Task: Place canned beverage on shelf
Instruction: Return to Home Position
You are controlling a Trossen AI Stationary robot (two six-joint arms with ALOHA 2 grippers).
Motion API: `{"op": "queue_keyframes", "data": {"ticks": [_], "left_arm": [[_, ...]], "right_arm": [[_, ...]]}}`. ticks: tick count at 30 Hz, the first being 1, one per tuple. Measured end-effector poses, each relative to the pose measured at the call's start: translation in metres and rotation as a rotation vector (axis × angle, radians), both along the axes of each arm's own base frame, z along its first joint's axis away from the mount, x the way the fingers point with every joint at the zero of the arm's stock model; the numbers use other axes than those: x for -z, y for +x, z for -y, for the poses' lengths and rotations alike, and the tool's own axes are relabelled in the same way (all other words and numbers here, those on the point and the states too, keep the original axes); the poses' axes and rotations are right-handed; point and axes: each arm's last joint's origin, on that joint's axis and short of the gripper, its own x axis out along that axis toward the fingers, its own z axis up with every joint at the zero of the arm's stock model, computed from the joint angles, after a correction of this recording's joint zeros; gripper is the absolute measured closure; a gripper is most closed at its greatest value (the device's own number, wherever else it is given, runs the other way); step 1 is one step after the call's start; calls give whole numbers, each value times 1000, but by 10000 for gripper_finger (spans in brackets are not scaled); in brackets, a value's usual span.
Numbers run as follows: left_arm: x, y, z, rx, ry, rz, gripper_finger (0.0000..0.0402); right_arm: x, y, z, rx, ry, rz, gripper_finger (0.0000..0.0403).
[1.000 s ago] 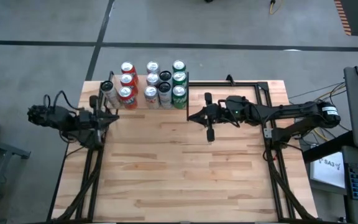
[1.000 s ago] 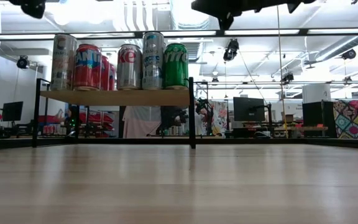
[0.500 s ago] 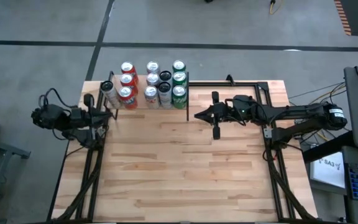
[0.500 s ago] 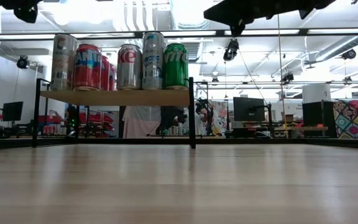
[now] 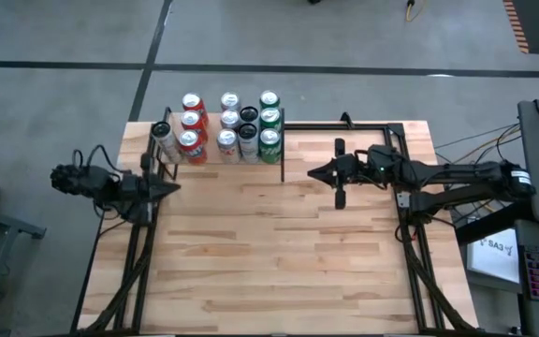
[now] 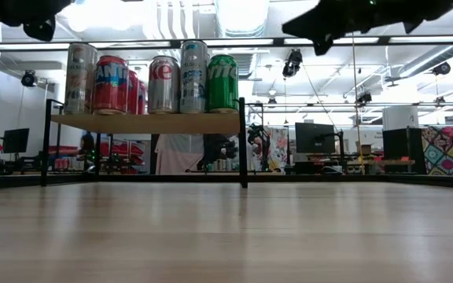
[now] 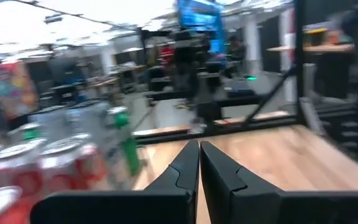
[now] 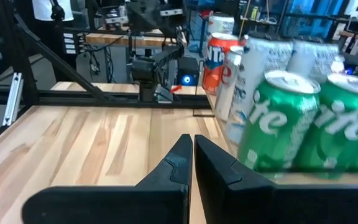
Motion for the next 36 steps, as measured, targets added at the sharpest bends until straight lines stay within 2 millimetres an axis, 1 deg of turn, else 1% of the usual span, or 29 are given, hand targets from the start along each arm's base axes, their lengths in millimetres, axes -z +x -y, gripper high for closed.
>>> {"op": "queue_keyframes", "data": {"ticks": [3, 5, 11, 17, 20, 23, 25, 28, 32, 33, 35, 36], "left_arm": [[2, 3, 3, 61, -7, 17, 402], [3, 4, 3, 54, -44, 29, 402], [16, 13, 7, 57, -95, 41, 402], [36, 25, 12, 60, -117, 82, 402], [50, 30, 14, 73, -128, 45, 402], [60, 33, 17, 112, -145, 23, 402], [68, 35, 19, 174, -139, 0, 402], [81, 39, 22, 221, -129, -37, 402], [93, 42, 24, 223, -128, -34, 402], [95, 43, 24, 229, -125, -22, 402], [96, 43, 26, 278, -110, -16, 402], [96, 43, 27, 307, -104, -18, 402]], "right_arm": [[9, -8, -1, 3, 16, 7, 394], [13, -14, -2, 3, 20, 19, 394], [26, -35, -6, 4, 23, 107, 394], [36, -55, -8, 11, 37, 168, 394], [43, -64, -9, 11, 34, 196, 394], [50, -75, -11, 10, 47, 228, 394], [58, -81, -13, 0, 59, 233, 394], [78, -91, -15, -16, 60, 231, 394], [95, -108, -18, -24, 51, 359, 394], [95, -110, -18, -23, 58, 366, 394], [96, -112, -19, -28, 61, 349, 394], [95, -114, -19, -30, 49, 367, 394]]}}
